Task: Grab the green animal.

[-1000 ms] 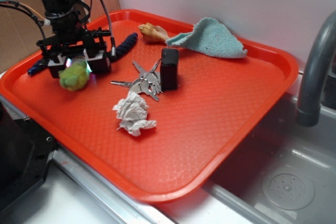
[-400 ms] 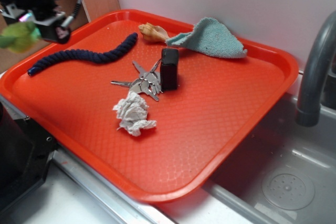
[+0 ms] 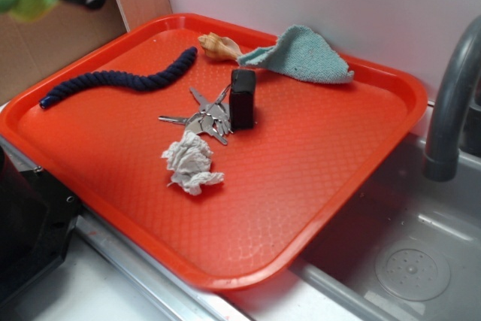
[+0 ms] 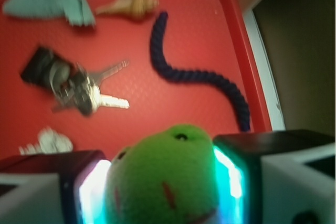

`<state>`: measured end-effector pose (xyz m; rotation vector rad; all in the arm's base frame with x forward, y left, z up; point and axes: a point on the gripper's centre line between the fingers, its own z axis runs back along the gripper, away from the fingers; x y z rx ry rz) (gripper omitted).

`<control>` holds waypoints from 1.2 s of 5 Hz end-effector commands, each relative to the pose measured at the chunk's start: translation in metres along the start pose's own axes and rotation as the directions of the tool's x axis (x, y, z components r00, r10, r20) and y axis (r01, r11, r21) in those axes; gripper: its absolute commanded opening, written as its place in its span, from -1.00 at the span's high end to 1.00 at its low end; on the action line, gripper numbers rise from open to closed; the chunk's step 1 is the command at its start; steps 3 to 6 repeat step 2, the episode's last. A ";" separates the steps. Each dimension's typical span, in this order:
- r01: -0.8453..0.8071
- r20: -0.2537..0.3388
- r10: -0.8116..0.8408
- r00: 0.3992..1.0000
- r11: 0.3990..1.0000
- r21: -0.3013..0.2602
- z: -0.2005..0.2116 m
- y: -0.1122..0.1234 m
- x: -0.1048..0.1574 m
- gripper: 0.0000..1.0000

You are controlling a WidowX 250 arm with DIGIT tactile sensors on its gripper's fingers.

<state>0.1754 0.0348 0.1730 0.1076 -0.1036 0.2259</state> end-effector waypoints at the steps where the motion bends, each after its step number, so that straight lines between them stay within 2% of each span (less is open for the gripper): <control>1: -0.078 0.007 0.078 0.997 0.995 -0.058 0.011 0.008 0.012 1.00; 6: -0.106 0.003 0.106 0.994 0.993 -0.060 0.010 0.012 0.009 1.00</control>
